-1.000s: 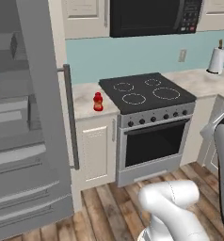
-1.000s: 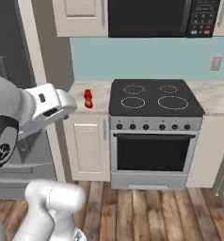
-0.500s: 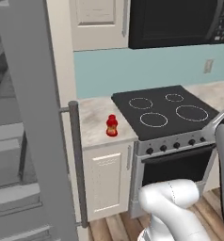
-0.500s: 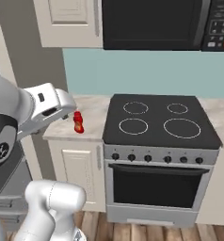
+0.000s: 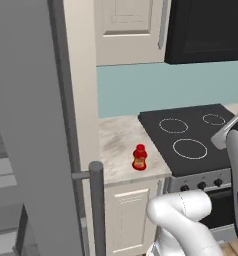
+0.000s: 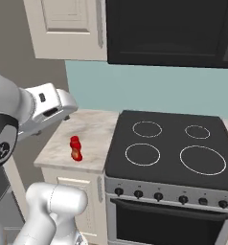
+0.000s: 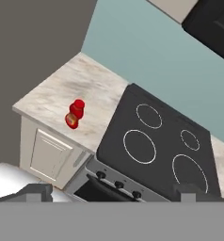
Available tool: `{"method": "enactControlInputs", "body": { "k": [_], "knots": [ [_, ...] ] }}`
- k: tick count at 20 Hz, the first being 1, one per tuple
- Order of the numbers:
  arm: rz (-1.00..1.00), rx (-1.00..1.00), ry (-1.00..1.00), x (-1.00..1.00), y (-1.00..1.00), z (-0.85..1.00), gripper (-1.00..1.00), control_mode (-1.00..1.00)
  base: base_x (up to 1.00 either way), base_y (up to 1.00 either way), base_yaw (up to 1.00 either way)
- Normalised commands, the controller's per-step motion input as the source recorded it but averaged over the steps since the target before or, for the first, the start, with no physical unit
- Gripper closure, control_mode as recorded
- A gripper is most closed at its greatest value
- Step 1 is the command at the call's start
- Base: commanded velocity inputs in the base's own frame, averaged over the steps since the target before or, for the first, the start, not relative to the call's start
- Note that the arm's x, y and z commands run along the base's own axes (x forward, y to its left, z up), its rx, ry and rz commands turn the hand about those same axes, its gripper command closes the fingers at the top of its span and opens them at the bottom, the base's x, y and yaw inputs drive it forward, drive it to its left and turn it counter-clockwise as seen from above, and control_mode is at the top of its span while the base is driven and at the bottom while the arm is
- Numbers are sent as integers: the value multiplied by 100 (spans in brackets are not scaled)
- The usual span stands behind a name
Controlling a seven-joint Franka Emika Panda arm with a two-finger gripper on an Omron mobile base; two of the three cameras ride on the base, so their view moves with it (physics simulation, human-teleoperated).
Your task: Place the ketchup and condiment bottle from the counter to the top shelf of the fridge. If the existing items in the fridge are on the top shelf, move them to other shelves.
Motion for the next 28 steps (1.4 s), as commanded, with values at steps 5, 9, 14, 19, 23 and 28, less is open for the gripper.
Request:
{"method": "enactControlInputs", "body": {
  "k": [5, 9, 14, 19, 23, 28],
  "knots": [
    [0, 0, 0, 0, 0, 0, -100, 100, -8, -31, 21],
    [0, 0, 0, 0, 0, 0, -100, 100, -17, -6, 15],
    [0, 0, 0, 0, 0, 0, -100, 100, -29, -7, 7],
    [0, 0, 0, 0, 0, 0, -100, 100, -38, -18, 1],
    [0, 0, 0, 0, 0, 0, -100, 100, -2, -2, 0],
    [3, 4, 0, 3, -9, -1, -100, -100, 0, 0, 0]
  ]
}}
